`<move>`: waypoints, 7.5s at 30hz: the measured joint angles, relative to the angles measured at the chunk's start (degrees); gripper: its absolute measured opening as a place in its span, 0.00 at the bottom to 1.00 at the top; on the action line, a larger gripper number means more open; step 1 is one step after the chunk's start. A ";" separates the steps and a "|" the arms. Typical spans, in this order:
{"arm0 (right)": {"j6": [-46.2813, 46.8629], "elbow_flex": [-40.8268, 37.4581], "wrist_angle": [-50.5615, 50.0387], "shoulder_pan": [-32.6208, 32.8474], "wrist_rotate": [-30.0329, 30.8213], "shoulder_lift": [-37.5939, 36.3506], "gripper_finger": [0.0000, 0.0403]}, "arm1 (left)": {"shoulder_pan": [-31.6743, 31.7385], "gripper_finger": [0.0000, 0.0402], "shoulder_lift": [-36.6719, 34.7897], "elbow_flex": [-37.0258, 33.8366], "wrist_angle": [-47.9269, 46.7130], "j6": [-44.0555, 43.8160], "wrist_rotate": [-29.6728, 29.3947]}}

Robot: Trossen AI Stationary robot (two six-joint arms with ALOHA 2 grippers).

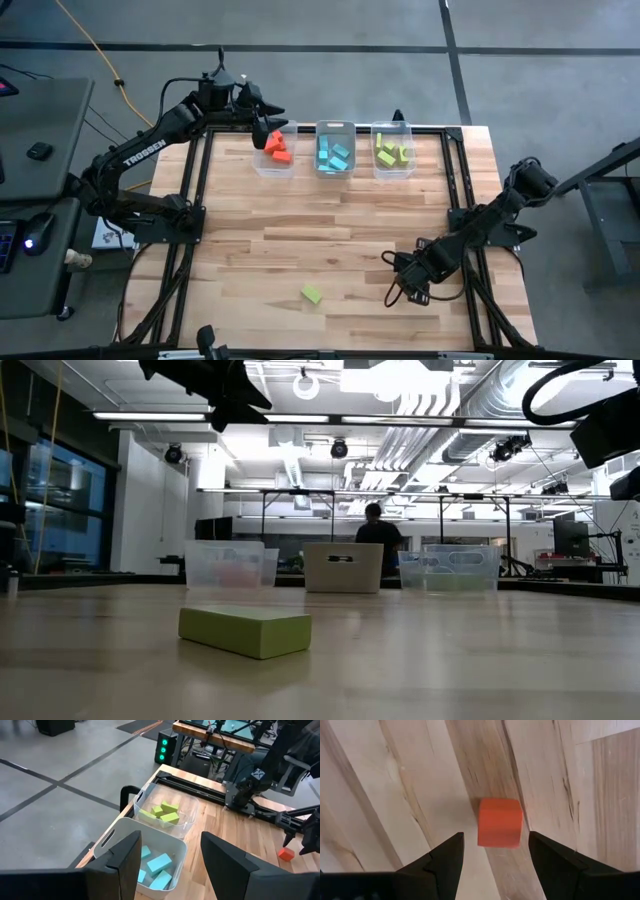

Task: Sort & place blocks by color
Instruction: Put the orange block into the left transparent bin

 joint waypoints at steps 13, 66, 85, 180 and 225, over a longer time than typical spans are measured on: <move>0.06 0.00 0.95 -0.13 -1.04 4.26 0.53 | 0.00 0.45 0.00 0.00 0.05 1.05 0.00; -0.04 0.09 14.21 -19.53 6.07 -10.24 0.27 | 0.04 0.45 0.00 0.00 0.04 2.98 0.04; -14.47 0.09 48.74 -41.70 9.22 -10.57 0.27 | 0.01 0.45 0.00 0.00 0.06 7.43 0.46; -40.44 15.06 51.30 -49.90 -4.45 -6.55 0.27 | -15.22 0.45 11.16 0.09 18.70 -7.99 18.22; -38.01 15.06 51.86 -49.86 -3.56 -6.66 0.35 | -15.91 0.18 11.17 -0.02 18.86 -6.01 16.53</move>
